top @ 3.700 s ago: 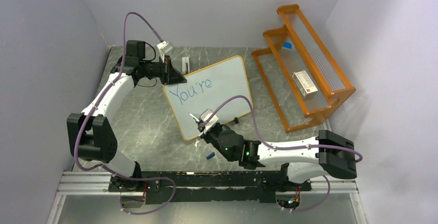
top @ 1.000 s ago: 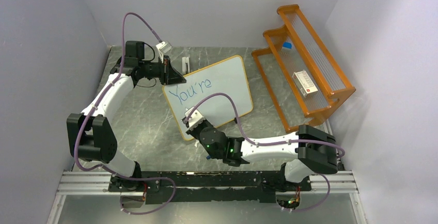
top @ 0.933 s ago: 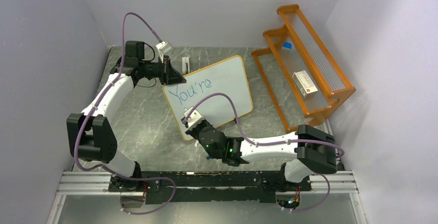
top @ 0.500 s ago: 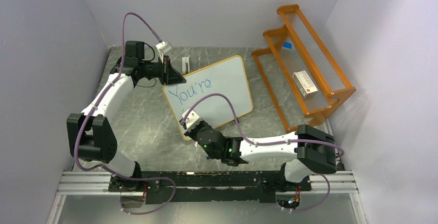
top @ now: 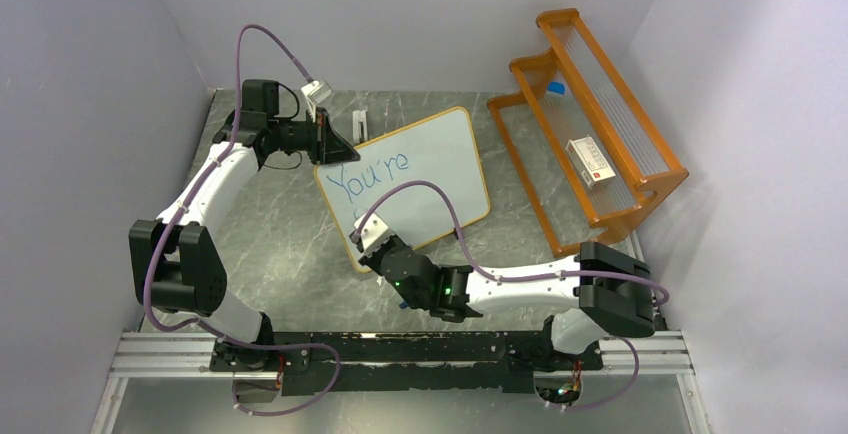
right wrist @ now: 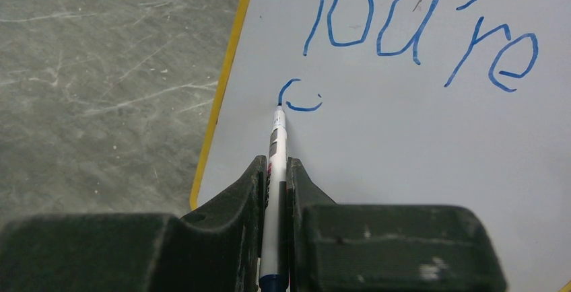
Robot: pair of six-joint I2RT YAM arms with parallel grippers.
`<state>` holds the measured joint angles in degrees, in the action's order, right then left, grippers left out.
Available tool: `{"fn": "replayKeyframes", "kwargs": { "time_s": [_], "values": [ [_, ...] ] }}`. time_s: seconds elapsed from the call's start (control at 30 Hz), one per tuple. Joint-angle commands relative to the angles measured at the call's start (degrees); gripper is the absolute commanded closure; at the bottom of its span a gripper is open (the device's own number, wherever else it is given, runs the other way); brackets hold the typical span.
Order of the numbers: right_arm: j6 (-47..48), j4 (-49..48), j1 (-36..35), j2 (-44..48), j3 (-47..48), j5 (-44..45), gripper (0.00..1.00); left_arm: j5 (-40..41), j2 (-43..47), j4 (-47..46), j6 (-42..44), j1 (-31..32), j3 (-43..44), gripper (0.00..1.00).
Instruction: Write a sentence on the whiteboard
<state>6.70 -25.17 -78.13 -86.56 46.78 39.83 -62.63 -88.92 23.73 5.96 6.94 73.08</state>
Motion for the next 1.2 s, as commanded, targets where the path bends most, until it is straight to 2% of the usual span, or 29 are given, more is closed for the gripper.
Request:
{"fn": "replayKeyframes", "kwargs": {
  "time_s": [0.0,1.17],
  "values": [
    [-1.2,2.4,0.1,1.4,-1.4,0.6,1.00,1.8,1.2,-1.1,2.4,-0.9,-0.9,0.95],
    [0.9,-1.4,1.3,4.4,-3.5,4.8,1.00,2.3,0.5,-0.9,2.2,-0.3,-0.9,0.95]
  ]
}}
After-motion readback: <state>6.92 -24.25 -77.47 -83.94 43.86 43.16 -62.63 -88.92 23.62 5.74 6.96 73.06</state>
